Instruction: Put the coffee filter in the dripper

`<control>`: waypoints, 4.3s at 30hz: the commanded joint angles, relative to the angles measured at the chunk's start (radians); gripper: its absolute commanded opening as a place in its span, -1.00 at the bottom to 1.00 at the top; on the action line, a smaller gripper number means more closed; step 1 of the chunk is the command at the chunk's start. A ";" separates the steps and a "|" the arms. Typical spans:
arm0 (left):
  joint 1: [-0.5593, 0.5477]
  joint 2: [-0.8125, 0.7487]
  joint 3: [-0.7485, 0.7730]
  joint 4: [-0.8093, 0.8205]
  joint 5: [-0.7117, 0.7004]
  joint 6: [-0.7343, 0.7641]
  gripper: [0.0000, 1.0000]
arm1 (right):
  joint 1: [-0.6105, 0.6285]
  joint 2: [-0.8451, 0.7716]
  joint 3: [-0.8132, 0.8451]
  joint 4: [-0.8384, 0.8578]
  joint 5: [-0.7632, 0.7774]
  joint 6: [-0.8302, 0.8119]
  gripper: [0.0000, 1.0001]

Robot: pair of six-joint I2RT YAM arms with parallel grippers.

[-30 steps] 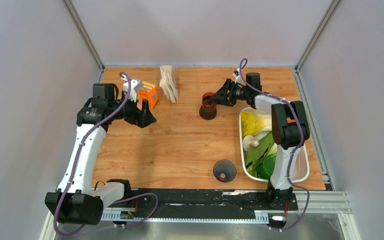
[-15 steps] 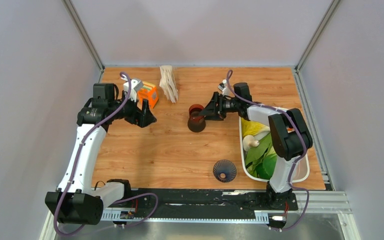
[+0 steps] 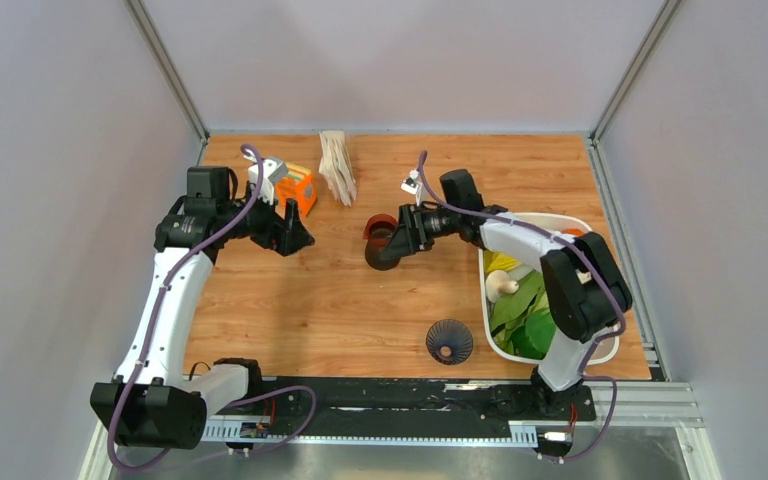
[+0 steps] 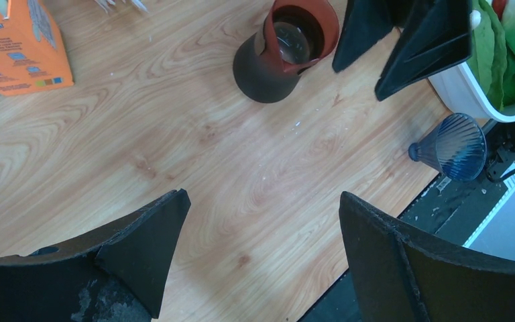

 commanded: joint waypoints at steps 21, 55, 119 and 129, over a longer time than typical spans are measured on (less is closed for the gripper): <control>0.001 -0.022 -0.008 0.048 0.092 0.054 0.87 | -0.041 0.005 0.244 -0.437 0.119 -1.630 1.00; 0.002 -0.041 -0.054 0.101 0.040 -0.034 0.87 | 0.177 -0.133 -0.013 -0.192 0.262 -1.097 0.78; 0.426 1.317 0.976 0.220 -0.382 0.110 -0.24 | -0.040 -0.330 0.135 -0.418 0.346 -0.725 0.91; 0.428 1.365 1.014 0.167 -0.352 0.134 -0.32 | -0.041 -0.300 0.159 -0.418 0.340 -0.722 0.90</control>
